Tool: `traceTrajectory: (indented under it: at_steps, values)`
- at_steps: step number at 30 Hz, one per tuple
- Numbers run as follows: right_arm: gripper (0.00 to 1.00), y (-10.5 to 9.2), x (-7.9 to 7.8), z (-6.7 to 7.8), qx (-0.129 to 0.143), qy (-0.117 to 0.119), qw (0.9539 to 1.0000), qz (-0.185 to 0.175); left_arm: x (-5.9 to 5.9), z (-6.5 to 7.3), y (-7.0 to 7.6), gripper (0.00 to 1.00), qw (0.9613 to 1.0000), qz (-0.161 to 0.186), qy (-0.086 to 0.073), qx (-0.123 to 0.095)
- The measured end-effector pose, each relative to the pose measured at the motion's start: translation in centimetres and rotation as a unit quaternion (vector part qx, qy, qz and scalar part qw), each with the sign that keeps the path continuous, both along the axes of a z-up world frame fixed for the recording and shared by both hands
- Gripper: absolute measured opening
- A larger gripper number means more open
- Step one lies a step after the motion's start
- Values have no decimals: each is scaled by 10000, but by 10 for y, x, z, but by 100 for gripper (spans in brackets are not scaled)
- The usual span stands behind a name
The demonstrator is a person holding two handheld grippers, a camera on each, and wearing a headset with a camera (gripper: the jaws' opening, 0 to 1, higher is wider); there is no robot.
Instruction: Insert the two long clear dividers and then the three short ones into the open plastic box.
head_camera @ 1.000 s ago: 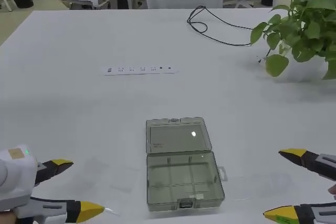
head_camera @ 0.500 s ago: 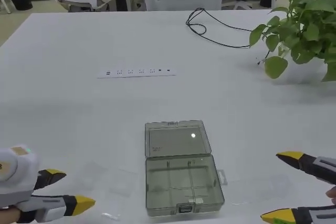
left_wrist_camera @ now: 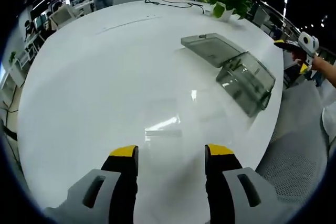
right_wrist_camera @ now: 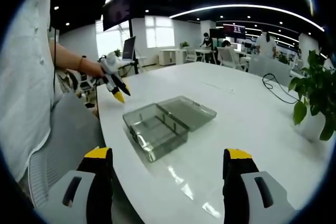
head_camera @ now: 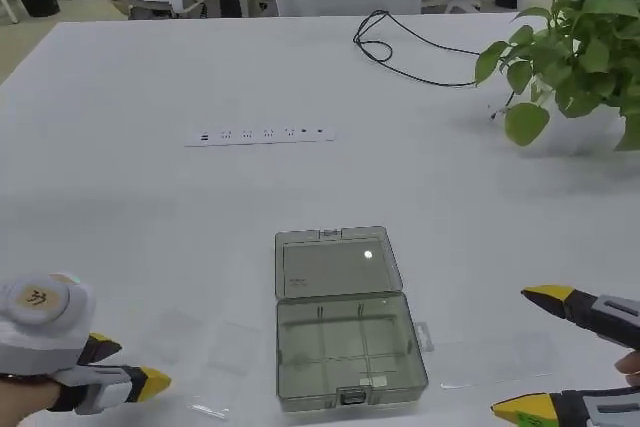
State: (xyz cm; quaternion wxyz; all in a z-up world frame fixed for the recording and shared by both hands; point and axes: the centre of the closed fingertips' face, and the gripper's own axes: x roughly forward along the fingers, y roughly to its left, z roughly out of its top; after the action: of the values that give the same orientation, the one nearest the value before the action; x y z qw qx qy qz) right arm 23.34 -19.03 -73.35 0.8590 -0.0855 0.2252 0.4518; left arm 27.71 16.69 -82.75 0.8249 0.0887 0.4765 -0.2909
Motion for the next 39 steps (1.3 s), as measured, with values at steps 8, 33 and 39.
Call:
traceTrajectory:
  at_steps: [8, 33, 39]
  values:
    - [87, 3, -1, 1, 27, 9, 10000, -6, 0, -11, 2, 44, 9990, 16, 190, 398]
    - [86, 3, 1, 0, 79, -24, 10000, -40, 6, -23, 12, 35, 9923, 249, 523, 1098]
    - [85, 3, 0, 1, 84, -24, 9999, -63, 7, -24, 13, 33, 9914, 272, 582, 1138]
